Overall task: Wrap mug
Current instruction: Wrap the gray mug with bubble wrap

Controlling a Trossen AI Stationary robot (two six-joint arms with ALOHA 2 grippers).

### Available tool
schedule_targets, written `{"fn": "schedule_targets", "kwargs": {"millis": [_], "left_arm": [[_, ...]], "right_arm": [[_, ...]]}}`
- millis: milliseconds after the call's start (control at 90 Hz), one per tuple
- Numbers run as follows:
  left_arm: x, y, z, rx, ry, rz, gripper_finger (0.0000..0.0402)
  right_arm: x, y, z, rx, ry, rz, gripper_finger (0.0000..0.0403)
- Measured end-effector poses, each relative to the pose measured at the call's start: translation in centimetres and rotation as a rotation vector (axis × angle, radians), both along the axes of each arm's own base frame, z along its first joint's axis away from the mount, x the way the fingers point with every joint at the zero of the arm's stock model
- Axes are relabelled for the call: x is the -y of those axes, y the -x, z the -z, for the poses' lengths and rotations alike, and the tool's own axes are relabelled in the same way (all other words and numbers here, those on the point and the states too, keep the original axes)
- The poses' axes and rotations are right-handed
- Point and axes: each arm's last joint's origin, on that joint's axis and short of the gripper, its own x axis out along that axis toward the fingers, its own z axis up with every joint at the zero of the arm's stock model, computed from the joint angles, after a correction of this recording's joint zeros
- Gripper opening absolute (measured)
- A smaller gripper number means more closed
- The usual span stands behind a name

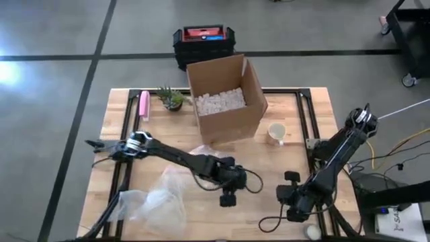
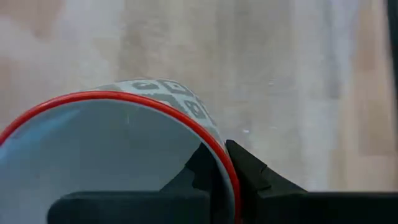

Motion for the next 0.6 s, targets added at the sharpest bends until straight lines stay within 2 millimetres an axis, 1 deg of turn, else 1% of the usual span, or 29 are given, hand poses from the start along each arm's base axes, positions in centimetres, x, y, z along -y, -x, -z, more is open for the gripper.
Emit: {"fn": "schedule_targets", "kwargs": {"millis": [78,167,256,333,433,511,600], "left_arm": [[0.3,-1.2,0.8,-0.005,-0.025,0.044,0.0004],[0.5,-1.8,2.4,-0.081,-0.023,0.094,0.0009],[0.5,-2.0,2.0,-0.104,0.01,0.116,0.0021],[0.5,-1.9,1.7,-0.112,0.0,0.112,0.0036],[0.4,-1.9,0.9,-0.087,0.004,0.114,0.0056],[0.3,-1.9,0.1,-0.063,0.008,0.116,0.0077],[0.3,-1.9,-0.2,-0.053,0.003,0.129,0.0108]], "right_arm": [[-0.1,0.1,0.0,0.0,-0.001,-0.001,0.0],[-0.1,0.1,0.0,-0.001,-0.004,0.006,0.0],[-0.2,0.3,0.0,-0.001,-0.007,0.01,0.0],[-0.4,0.5,0.0,-0.001,-0.008,0.004,0.0],[-0.5,0.6,0.0,-0.002,-0.01,0.005,0.0],[-0.5,0.6,0.0,-0.002,-0.01,0.006,0.0],[-0.5,0.6,0.0,-0.003,-0.012,0.014,0.0]]}}
